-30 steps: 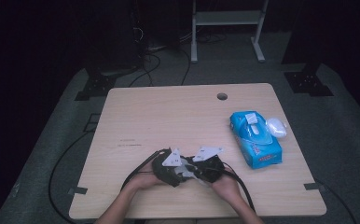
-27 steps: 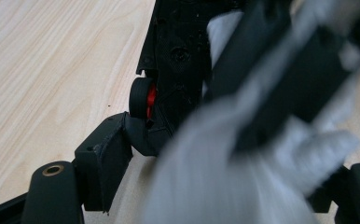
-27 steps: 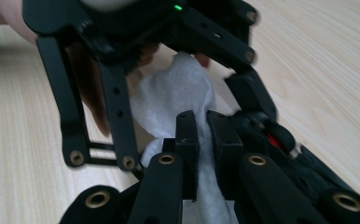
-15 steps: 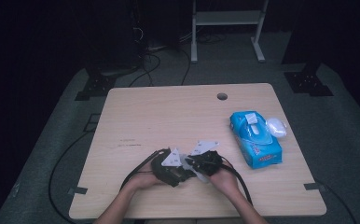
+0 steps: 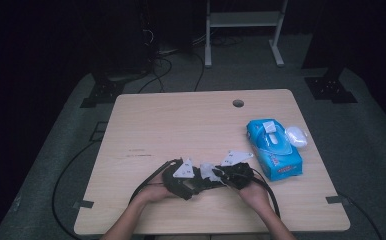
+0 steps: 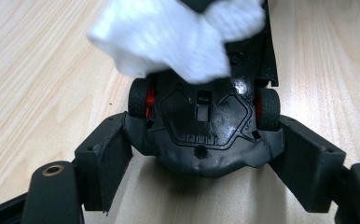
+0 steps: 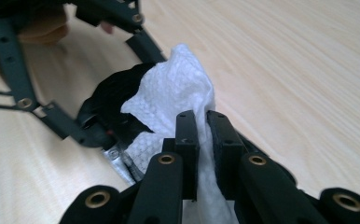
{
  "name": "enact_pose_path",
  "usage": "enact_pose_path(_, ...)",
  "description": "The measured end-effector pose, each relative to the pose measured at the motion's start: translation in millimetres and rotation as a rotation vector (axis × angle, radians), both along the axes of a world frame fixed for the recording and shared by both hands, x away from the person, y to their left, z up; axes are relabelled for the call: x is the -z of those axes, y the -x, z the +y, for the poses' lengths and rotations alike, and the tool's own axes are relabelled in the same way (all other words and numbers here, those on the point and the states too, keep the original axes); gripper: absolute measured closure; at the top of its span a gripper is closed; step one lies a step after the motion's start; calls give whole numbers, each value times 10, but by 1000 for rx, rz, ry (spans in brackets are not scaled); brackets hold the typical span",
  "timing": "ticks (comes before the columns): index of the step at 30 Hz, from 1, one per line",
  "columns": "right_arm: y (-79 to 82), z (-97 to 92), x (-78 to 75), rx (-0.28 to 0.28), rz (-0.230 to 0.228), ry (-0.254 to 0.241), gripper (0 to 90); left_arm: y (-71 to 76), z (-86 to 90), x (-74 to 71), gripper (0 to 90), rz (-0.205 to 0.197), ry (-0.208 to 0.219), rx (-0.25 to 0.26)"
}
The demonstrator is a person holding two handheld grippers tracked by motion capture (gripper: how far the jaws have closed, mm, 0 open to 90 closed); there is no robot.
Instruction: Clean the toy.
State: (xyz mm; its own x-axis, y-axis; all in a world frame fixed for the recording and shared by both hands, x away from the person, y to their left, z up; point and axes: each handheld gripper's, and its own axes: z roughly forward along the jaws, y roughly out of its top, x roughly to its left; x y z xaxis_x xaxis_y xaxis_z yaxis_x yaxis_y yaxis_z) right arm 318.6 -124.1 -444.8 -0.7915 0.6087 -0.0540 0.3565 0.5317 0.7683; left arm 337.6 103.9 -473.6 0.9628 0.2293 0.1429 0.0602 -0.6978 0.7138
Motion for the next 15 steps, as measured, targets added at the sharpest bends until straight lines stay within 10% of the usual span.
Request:
enact_pose_path(8,11,-245,-5,70,1,3,829,-5,-9,-1,238,4,3,-2)
enact_pose_path(15,62,-5,11,-21,-3,5,828,-2,-6,3,239,5,6,-3)
